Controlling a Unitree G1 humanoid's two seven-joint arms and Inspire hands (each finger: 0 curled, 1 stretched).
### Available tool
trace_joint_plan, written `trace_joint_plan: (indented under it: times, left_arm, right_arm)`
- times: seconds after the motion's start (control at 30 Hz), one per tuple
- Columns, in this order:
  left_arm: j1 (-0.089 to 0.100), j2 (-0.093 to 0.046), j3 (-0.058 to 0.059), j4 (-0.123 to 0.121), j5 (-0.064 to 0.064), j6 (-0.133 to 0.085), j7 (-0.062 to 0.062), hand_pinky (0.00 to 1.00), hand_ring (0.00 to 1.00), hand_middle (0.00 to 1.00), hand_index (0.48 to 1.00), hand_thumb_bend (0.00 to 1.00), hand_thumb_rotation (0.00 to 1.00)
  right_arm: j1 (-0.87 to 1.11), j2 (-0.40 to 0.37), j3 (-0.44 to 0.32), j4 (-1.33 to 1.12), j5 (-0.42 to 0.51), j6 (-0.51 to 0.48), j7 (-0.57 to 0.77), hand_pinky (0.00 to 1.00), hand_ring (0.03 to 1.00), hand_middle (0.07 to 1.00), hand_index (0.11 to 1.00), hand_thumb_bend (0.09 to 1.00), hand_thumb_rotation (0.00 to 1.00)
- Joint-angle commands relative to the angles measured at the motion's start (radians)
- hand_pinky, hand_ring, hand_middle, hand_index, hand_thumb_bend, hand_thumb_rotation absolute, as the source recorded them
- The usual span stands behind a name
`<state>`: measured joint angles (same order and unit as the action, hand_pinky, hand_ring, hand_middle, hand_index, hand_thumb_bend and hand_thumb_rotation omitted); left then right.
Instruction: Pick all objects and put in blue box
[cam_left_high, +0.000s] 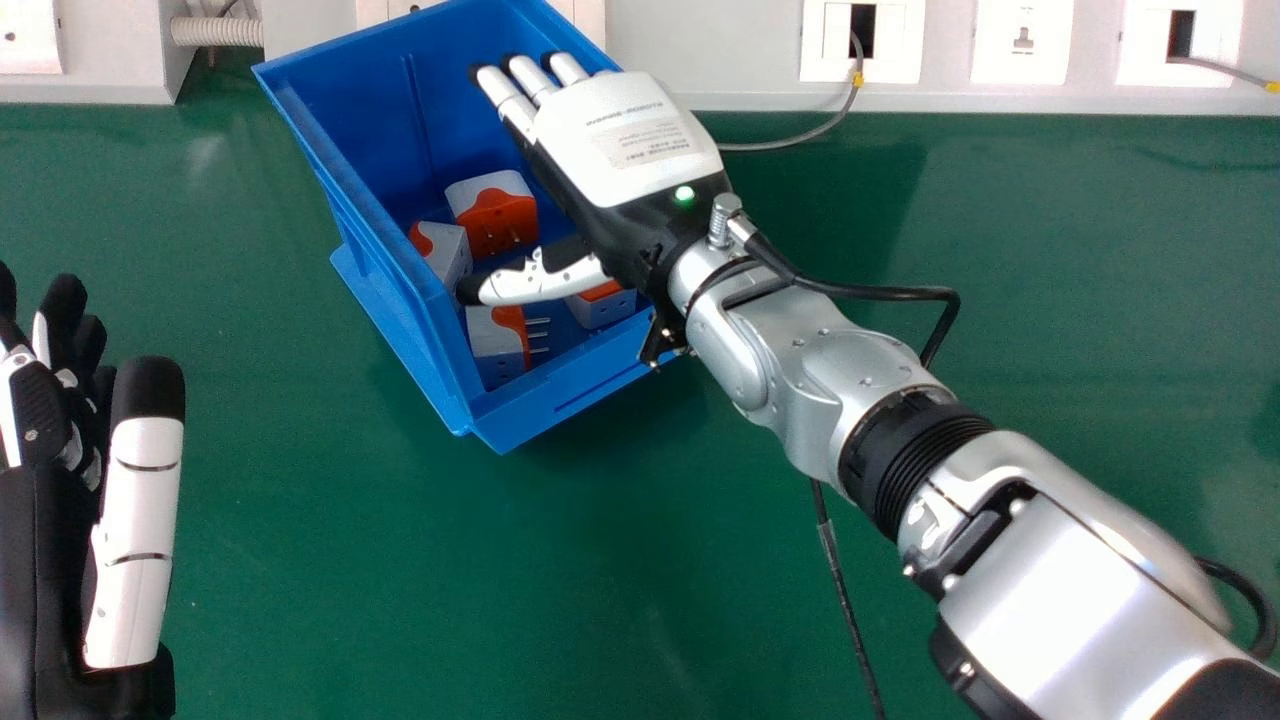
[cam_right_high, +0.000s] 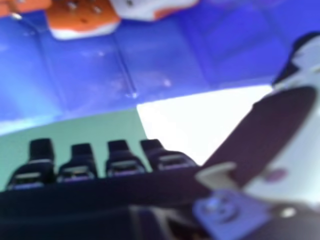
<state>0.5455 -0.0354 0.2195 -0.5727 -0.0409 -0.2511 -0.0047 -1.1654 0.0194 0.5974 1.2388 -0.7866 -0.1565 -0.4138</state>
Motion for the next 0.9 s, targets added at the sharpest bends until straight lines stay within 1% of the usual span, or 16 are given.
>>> trace_joint_plan:
  times: [0.0,0.07,0.1,0.13,0.17,0.2,0.23,0.3,0.43,0.53,0.57,0.67,0.7,0.77,0.8,0.87]
  left_arm:
    - [-0.006,0.005,0.002,-0.006,-0.005,-0.027,-0.002,1.00,1.00,1.00,1.000,0.65,0.85]
    - [-0.014,0.008,0.001,-0.001,-0.012,-0.027,-0.004,1.00,1.00,1.00,1.000,0.65,0.85]
    - [-0.019,0.009,0.001,0.003,-0.015,-0.027,-0.006,1.00,1.00,1.00,1.000,0.65,0.85]
    - [-0.023,0.009,0.001,0.004,-0.017,-0.024,-0.007,1.00,1.00,1.00,1.000,0.65,0.85]
    - [-0.026,0.010,0.000,0.005,-0.018,-0.020,-0.008,1.00,1.00,1.00,1.000,0.65,0.84]
    - [-0.030,0.011,0.000,0.008,-0.018,-0.019,-0.009,1.00,1.00,1.00,1.000,0.65,0.84]
    - [-0.034,0.012,-0.001,0.011,-0.018,-0.019,-0.009,1.00,1.00,1.00,1.000,0.65,0.84]
    - [-0.044,0.017,-0.001,0.021,-0.012,-0.024,-0.012,1.00,1.00,1.00,1.000,0.66,0.83]
    - [-0.065,0.021,-0.001,0.038,-0.016,-0.023,-0.015,1.00,1.00,1.00,1.000,0.65,0.83]
    - [-0.074,0.019,-0.005,0.043,-0.008,-0.017,-0.011,1.00,1.00,1.00,1.000,0.64,0.83]
    - [-0.076,0.020,-0.006,0.045,-0.001,-0.016,-0.009,1.00,1.00,1.00,1.000,0.64,0.83]
    - [-0.082,0.020,-0.008,0.053,0.002,-0.012,-0.008,1.00,1.00,1.00,1.000,0.63,0.84]
    - [-0.084,0.019,-0.009,0.055,0.006,-0.010,-0.006,1.00,1.00,1.00,1.000,0.62,0.84]
    - [-0.085,0.014,-0.013,0.061,0.021,-0.011,0.002,1.00,1.00,1.00,1.000,0.61,0.85]
    - [-0.085,0.012,-0.015,0.064,0.024,-0.013,0.005,1.00,1.00,1.00,1.000,0.61,0.85]
    - [-0.086,0.011,-0.019,0.074,0.024,-0.015,0.004,1.00,1.00,1.00,1.000,0.62,0.86]
  right_arm:
    - [0.014,-0.039,-0.021,-0.070,0.019,-0.049,-0.069,0.93,0.999,0.999,0.999,0.493,0.81]
    - [0.068,-0.079,-0.032,-0.147,0.016,-0.098,-0.124,0.93,0.999,0.999,0.999,0.493,0.81]
    - [0.097,-0.099,-0.035,-0.186,0.011,-0.117,-0.154,0.93,0.999,0.999,0.999,0.476,0.83]
    - [0.134,-0.124,-0.038,-0.233,0.004,-0.147,-0.195,0.93,0.999,0.999,0.999,0.476,0.83]
    - [0.173,-0.149,-0.044,-0.283,0.003,-0.180,-0.219,0.92,0.999,1.000,1.000,0.458,0.85]
    - [0.212,-0.176,-0.050,-0.333,0.005,-0.214,-0.234,0.91,1.000,1.000,1.000,0.435,0.87]
    - [0.255,-0.203,-0.059,-0.386,0.012,-0.253,-0.239,0.91,1.000,1.000,1.000,0.435,0.87]
    - [0.349,-0.251,-0.081,-0.498,0.023,-0.307,-0.238,0.90,1.000,1.000,1.000,0.402,0.92]
    - [0.546,-0.321,-0.131,-0.708,0.032,-0.375,-0.255,0.91,1.000,1.000,1.000,0.379,0.96]
    - [0.684,-0.357,-0.177,-0.835,0.071,-0.421,-0.228,0.92,1.000,1.000,1.000,0.374,0.97]
    - [0.726,-0.367,-0.191,-0.871,0.083,-0.424,-0.214,0.92,1.000,1.000,1.000,0.369,0.98]
    - [0.852,-0.382,-0.236,-0.960,0.130,-0.435,-0.172,0.92,1.000,1.000,1.000,0.360,0.99]
    - [0.891,-0.384,-0.249,-0.982,0.154,-0.437,-0.150,0.92,1.000,1.000,1.000,0.350,0.99]
    - [0.978,-0.385,-0.275,-1.019,0.233,-0.443,-0.087,0.92,1.000,1.000,1.000,0.331,0.99]
    - [1.012,-0.381,-0.288,-1.031,0.266,-0.444,-0.061,0.92,1.000,1.000,1.000,0.331,0.99]
    - [1.068,-0.376,-0.310,-1.030,0.315,-0.463,-0.029,0.93,1.000,1.000,1.000,0.317,1.00]
